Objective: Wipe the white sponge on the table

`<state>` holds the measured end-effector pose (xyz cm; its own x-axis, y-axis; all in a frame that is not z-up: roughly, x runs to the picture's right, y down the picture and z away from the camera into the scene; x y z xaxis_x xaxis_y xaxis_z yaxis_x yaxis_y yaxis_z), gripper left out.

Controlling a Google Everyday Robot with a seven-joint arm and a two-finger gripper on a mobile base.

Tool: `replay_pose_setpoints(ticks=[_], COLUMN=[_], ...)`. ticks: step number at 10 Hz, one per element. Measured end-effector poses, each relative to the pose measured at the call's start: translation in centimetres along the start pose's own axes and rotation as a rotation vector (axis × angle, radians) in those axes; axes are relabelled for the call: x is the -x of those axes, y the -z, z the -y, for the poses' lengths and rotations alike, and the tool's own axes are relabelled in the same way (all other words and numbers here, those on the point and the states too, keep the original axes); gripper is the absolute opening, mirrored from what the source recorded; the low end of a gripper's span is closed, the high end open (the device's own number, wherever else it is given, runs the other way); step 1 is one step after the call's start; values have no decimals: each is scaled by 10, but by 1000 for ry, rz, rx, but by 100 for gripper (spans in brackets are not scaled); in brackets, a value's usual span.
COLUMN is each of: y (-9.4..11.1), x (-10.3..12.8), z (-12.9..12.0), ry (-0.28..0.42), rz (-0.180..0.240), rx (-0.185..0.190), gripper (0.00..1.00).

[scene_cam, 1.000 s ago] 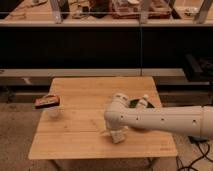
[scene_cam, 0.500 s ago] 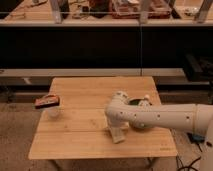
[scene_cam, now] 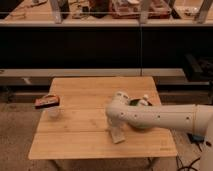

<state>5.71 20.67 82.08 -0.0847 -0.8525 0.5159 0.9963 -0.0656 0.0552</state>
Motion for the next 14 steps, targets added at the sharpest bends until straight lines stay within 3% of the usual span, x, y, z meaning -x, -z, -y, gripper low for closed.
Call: replay_pose_setpoints(ticks=[4, 7, 9, 11, 14], y=[1, 3, 1, 4, 17], x=[17, 28, 37, 42, 43], z=[-11, -1, 24, 64, 120], ry=[11, 41, 99, 191, 305], rz=[3, 8, 19, 22, 1], rx=[-6, -33, -61, -83, -100], gripper=[46, 46, 46, 46, 46])
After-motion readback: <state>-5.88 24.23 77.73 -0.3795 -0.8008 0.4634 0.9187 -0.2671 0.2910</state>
